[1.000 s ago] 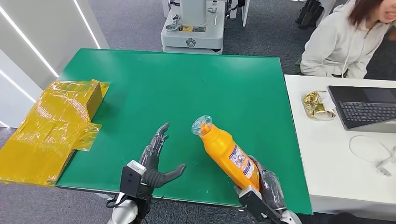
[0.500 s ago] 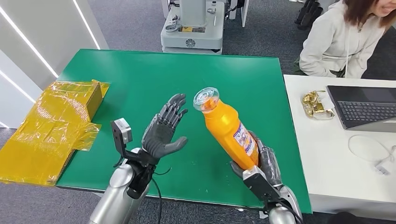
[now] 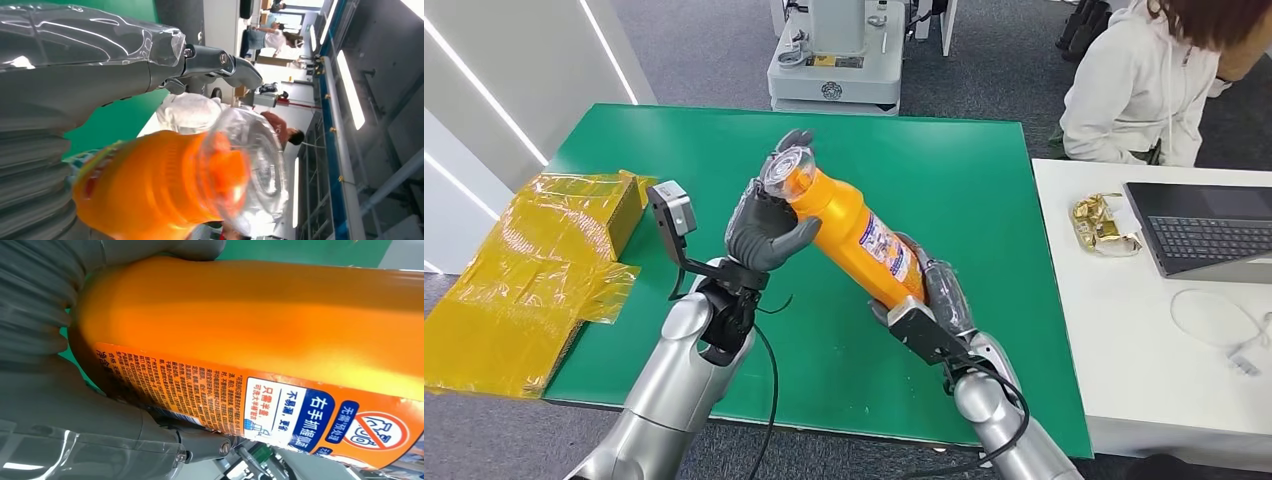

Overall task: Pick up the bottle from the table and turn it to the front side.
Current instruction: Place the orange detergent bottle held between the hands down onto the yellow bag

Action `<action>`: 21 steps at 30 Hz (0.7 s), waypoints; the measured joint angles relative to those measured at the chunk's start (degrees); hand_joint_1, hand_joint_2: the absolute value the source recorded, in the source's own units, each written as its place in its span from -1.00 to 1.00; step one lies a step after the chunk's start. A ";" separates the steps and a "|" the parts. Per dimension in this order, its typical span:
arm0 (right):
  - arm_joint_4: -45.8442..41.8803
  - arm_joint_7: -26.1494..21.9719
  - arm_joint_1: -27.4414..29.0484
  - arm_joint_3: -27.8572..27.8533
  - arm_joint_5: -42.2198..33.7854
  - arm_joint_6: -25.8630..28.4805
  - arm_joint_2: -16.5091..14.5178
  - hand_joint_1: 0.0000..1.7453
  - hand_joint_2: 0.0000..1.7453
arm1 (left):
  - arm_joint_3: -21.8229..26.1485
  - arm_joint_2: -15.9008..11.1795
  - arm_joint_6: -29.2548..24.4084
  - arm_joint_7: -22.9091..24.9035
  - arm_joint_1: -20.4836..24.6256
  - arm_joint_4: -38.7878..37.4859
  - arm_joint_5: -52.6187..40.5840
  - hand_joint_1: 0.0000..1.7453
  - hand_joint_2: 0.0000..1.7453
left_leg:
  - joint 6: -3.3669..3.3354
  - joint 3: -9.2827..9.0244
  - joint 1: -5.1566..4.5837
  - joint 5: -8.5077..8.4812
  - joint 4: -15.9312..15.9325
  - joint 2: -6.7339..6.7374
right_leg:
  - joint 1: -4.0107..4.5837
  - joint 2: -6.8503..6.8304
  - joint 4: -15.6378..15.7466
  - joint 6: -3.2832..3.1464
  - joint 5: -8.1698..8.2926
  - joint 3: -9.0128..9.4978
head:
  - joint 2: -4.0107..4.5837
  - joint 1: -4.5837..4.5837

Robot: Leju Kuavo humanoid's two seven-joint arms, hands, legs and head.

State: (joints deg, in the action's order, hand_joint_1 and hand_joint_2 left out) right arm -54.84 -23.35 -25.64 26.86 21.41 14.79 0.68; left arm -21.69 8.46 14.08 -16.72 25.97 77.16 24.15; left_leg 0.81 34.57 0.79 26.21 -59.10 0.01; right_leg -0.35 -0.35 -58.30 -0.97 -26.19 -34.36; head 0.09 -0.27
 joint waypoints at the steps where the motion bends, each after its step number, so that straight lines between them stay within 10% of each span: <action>1: -0.08 0.26 -0.09 0.27 0.09 0.21 -0.01 1.00 1.00 | -0.02 0.13 -0.54 -0.19 0.33 -0.20 -0.59 -1.00 1.00 | 0.00 0.00 0.00 0.00 0.00 0.00 | 0.00 0.00 0.01 0.00 0.00 0.00 | 0.00 -0.01; 21: -7.28 5.71 -0.05 1.22 6.04 -0.18 0.00 1.00 1.00 | -1.99 1.09 -1.07 -3.12 2.87 -4.45 -3.08 -1.00 1.00 | 0.00 0.01 0.00 0.00 0.00 0.00 | 0.00 0.00 0.00 0.00 0.01 -0.01 | 0.00 -0.01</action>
State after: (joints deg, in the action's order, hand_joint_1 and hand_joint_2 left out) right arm -62.12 -17.64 -25.69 28.07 27.45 14.61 0.68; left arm -23.68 9.55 13.02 -19.85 28.85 72.71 21.07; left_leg 0.81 34.58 0.80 26.21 -59.10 0.01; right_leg -0.35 -0.34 -58.30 -0.97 -26.18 -34.37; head 0.09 -0.27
